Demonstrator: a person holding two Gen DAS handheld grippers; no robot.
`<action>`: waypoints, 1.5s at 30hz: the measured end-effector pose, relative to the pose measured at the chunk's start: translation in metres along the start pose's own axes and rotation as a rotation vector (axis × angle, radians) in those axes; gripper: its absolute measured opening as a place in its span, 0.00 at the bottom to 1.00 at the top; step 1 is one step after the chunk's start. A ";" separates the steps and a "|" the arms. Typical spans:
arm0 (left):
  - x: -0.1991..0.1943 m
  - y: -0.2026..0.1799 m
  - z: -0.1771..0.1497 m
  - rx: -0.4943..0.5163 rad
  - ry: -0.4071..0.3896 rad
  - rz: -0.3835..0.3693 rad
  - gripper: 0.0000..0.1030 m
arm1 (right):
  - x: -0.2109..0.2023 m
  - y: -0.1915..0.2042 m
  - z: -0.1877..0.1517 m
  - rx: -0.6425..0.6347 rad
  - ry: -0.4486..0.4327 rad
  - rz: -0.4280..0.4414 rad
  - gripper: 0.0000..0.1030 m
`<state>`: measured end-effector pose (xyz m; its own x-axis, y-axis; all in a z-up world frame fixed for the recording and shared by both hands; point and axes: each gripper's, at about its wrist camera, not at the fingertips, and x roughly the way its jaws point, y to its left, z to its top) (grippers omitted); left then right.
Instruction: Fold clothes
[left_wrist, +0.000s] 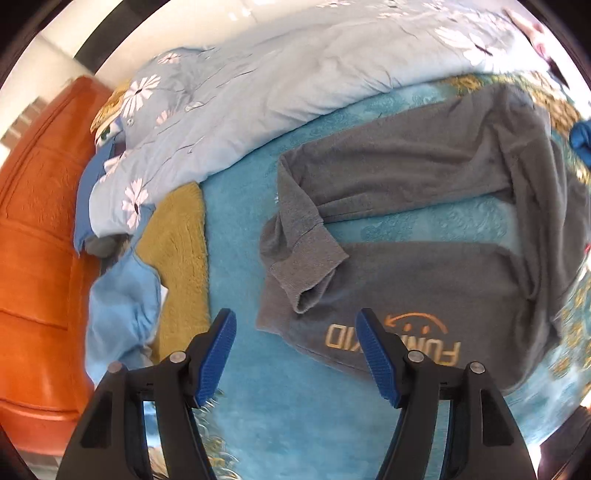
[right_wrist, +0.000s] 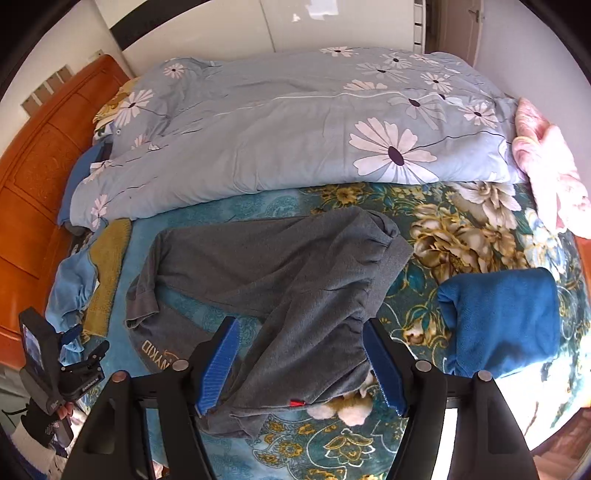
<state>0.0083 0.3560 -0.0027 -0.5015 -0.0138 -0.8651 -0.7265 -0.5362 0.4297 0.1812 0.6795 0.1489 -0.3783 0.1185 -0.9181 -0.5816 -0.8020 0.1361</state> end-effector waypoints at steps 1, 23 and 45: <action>0.009 0.001 -0.002 0.036 -0.003 0.009 0.67 | -0.004 0.002 -0.001 0.039 0.000 -0.011 0.70; 0.117 0.013 0.025 0.223 -0.091 -0.115 0.18 | 0.021 0.063 -0.022 0.293 0.100 -0.126 0.71; 0.233 0.256 0.043 -0.765 0.108 -0.515 0.10 | 0.075 0.093 -0.020 0.315 0.182 -0.113 0.71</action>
<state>-0.3144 0.2521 -0.0831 -0.1290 0.3227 -0.9377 -0.3207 -0.9083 -0.2685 0.1132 0.6017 0.0851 -0.1818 0.0670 -0.9810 -0.8158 -0.5673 0.1125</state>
